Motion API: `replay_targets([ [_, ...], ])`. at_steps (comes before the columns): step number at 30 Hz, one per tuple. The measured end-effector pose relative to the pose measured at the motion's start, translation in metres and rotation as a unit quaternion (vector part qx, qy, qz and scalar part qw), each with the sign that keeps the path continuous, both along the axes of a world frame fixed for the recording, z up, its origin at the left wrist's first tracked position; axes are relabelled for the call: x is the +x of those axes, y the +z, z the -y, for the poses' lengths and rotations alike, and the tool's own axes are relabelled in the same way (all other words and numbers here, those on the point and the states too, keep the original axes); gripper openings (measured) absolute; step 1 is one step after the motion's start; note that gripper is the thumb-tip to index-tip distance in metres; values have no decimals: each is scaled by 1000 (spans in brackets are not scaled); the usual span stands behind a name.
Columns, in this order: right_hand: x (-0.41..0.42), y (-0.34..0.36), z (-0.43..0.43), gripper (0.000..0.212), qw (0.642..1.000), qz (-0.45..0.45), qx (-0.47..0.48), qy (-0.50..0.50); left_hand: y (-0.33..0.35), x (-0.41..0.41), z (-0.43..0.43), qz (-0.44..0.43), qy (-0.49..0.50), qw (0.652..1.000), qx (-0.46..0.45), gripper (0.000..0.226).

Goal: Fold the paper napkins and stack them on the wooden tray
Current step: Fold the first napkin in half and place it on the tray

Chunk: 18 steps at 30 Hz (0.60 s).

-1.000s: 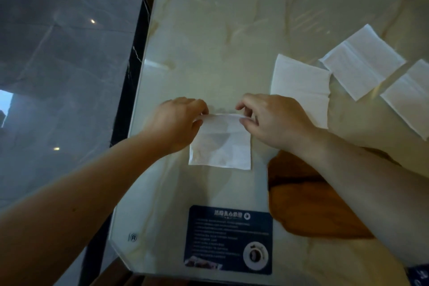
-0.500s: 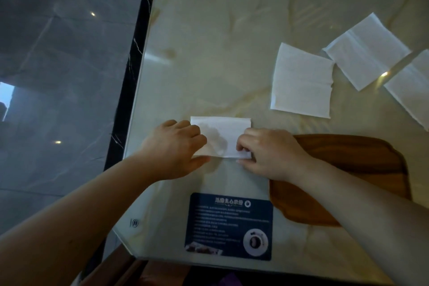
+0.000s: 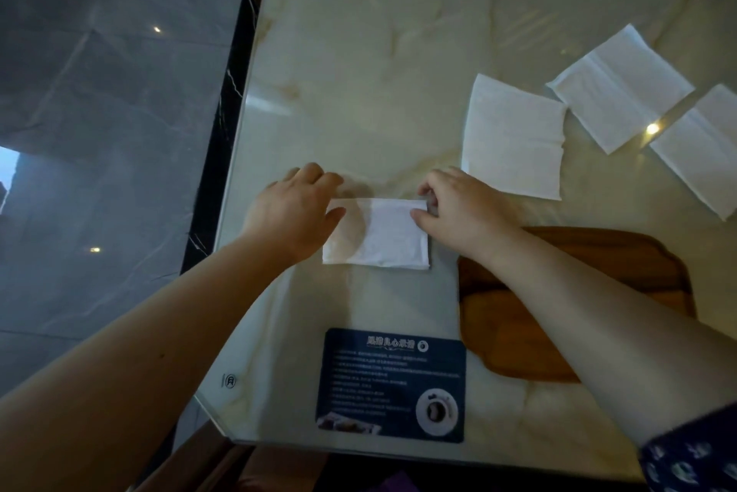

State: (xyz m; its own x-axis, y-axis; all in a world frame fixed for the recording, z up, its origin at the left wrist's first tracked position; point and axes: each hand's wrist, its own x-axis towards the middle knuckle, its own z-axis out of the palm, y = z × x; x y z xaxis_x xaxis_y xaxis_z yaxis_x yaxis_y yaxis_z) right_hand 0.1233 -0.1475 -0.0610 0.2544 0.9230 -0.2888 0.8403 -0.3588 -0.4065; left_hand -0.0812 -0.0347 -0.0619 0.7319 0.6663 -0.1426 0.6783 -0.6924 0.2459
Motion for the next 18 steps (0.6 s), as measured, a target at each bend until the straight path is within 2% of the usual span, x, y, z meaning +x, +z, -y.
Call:
replay_targets([
  [4,-5,-2,-3,8,1000,-6,-1,-5,-3,1,-1,-12,4,1000,-10,33],
  [7,-8,0,-2,11,1000,-28,13,-9,0,3,-3,-17,10,999,-38,21],
  [10,-9,8,5,11,991,-107,49,-56,4,1,-1,29,32,995,-91,10],
  [12,-7,16,12,12,974,-187,76,-108,11,-2,4,79,86,978,-174,3],
  [14,-5,23,21,12,951,-254,103,-144,19,-3,12,124,131,954,-241,8],
  [18,3,36,45,14,918,-322,139,-185,30,5,32,212,192,891,-353,8],
])
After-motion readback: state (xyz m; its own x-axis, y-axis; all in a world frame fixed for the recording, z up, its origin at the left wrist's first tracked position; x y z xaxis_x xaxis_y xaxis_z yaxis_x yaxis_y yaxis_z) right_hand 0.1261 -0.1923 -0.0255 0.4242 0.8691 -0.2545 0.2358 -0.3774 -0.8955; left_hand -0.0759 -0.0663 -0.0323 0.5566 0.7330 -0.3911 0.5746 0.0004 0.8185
